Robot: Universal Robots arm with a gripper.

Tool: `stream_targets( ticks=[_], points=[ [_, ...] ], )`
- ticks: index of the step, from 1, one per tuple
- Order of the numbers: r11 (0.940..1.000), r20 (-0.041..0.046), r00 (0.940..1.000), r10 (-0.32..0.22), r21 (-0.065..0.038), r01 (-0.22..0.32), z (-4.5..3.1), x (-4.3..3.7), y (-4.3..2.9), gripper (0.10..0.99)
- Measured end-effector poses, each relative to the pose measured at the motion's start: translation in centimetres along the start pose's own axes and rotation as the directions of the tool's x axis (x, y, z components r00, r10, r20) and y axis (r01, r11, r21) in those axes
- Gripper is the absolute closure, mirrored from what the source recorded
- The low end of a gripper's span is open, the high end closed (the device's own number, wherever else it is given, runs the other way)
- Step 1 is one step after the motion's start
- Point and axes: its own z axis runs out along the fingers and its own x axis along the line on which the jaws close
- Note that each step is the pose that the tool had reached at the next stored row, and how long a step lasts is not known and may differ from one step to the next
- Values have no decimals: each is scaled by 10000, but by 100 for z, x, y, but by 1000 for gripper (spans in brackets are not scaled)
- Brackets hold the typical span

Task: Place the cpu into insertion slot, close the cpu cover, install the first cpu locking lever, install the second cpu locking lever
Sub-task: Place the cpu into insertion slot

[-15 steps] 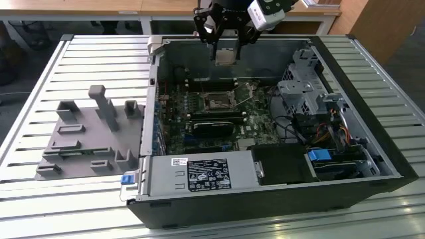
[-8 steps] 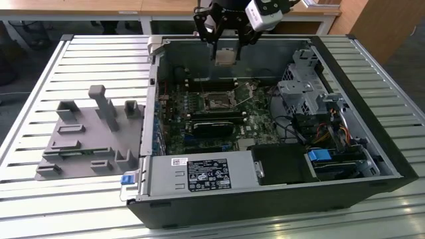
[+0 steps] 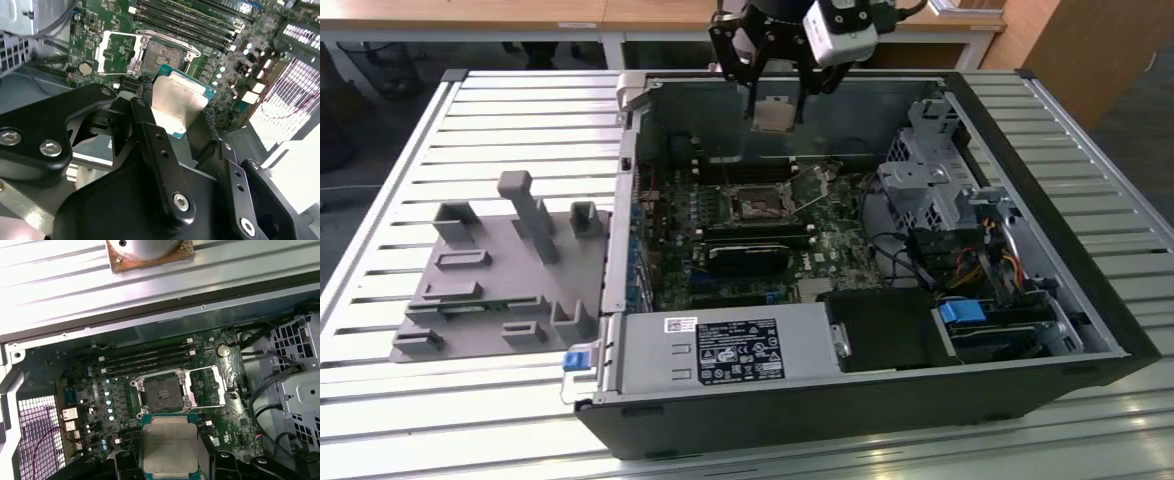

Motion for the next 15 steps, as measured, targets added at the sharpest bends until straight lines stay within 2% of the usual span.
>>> stream_targets(
  ticks=[5,8,11,15],
  points=[
    [9970,69,9970,770,-17,-770,8,0,0,561],
    [9929,106,9929,1187,-28,-1187,12,0,1,561],
    [9858,147,9857,1677,-41,-1677,16,0,1,561],
    [9730,200,9728,2307,-65,-2306,23,0,1,561]
  ],
)
